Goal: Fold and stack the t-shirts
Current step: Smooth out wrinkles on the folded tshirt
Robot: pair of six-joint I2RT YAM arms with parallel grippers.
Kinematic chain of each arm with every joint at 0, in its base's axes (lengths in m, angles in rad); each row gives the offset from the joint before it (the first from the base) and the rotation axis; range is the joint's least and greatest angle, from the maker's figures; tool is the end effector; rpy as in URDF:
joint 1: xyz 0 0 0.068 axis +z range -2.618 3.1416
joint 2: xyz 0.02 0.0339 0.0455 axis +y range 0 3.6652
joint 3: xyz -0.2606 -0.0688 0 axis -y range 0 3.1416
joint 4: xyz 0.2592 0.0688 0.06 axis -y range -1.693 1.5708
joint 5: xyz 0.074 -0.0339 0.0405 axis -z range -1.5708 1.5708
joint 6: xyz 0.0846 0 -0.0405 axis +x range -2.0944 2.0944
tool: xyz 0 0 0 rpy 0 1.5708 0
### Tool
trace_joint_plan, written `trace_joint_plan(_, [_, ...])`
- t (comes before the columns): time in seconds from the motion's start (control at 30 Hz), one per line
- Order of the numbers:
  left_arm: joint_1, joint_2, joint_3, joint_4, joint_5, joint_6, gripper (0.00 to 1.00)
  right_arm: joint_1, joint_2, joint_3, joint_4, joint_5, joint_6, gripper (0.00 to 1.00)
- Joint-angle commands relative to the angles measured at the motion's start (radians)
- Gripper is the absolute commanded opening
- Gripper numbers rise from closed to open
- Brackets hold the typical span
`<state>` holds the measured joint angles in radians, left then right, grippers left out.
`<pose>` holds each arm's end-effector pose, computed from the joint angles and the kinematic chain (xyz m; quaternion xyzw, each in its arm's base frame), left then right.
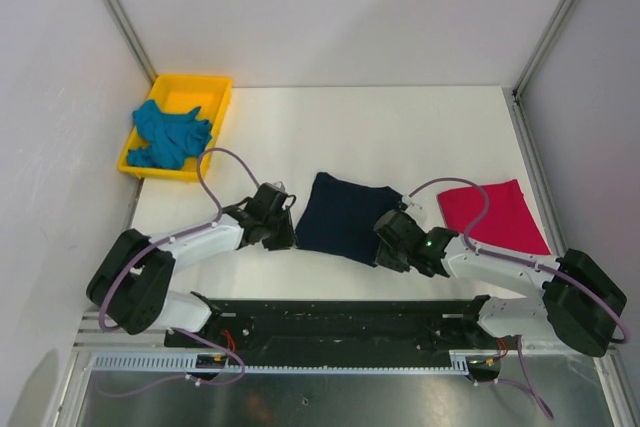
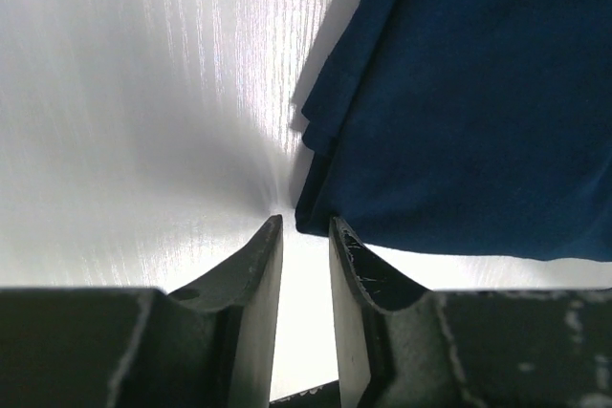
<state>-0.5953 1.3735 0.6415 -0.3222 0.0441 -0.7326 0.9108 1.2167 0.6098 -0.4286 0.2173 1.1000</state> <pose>0.2298 -0.1602 0.1026 -0.0607 0.9647 -0.1742 0.1880 0.1718 0.1916 0.1247 0.1191 0.9517 0.1660 0.2292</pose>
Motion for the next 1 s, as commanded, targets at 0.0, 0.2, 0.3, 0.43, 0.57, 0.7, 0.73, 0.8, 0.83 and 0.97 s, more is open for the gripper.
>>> trace_joint_plan(0.0, [0.004, 0.017, 0.034, 0.034, -0.025, 0.022, 0.29, 0.005, 0.009, -0.001, 0.026, 0.029, 0.013, 0.29])
trace_joint_plan(0.2, [0.004, 0.029, 0.038, 0.043, -0.027, 0.009, 0.1, -0.005, -0.005, 0.0, 0.019, 0.028, 0.004, 0.11])
trace_joint_plan(0.3, [0.005, 0.023, 0.035, 0.043, -0.038, -0.001, 0.01, -0.013, -0.021, 0.001, 0.009, 0.025, -0.005, 0.02])
trace_joint_plan(0.43, [0.005, -0.003, 0.026, 0.042, -0.092, -0.014, 0.0, -0.021, -0.058, 0.012, -0.04, 0.032, -0.023, 0.0])
trace_joint_plan(0.57, [0.005, -0.018, 0.024, 0.038, -0.115, -0.011, 0.0, -0.032, -0.093, 0.037, -0.126, 0.046, -0.055, 0.0])
trace_joint_plan(0.7, [0.007, -0.025, 0.025, 0.031, -0.129, -0.01, 0.0, -0.041, -0.128, 0.055, -0.203, 0.059, -0.08, 0.0])
trace_joint_plan(0.73, [0.009, -0.027, 0.025, 0.029, -0.13, -0.01, 0.0, -0.045, -0.138, 0.058, -0.216, 0.057, -0.085, 0.0])
trace_joint_plan(0.8, [0.01, -0.032, 0.028, 0.027, -0.133, -0.009, 0.0, -0.049, -0.152, 0.062, -0.237, 0.053, -0.095, 0.0])
trace_joint_plan(0.83, [0.011, -0.036, 0.028, 0.026, -0.133, -0.008, 0.0, -0.05, -0.157, 0.065, -0.246, 0.051, -0.1, 0.0])
trace_joint_plan(0.97, [0.012, -0.049, 0.029, 0.023, -0.14, -0.008, 0.0, -0.05, -0.164, 0.081, -0.266, 0.04, -0.113, 0.0])
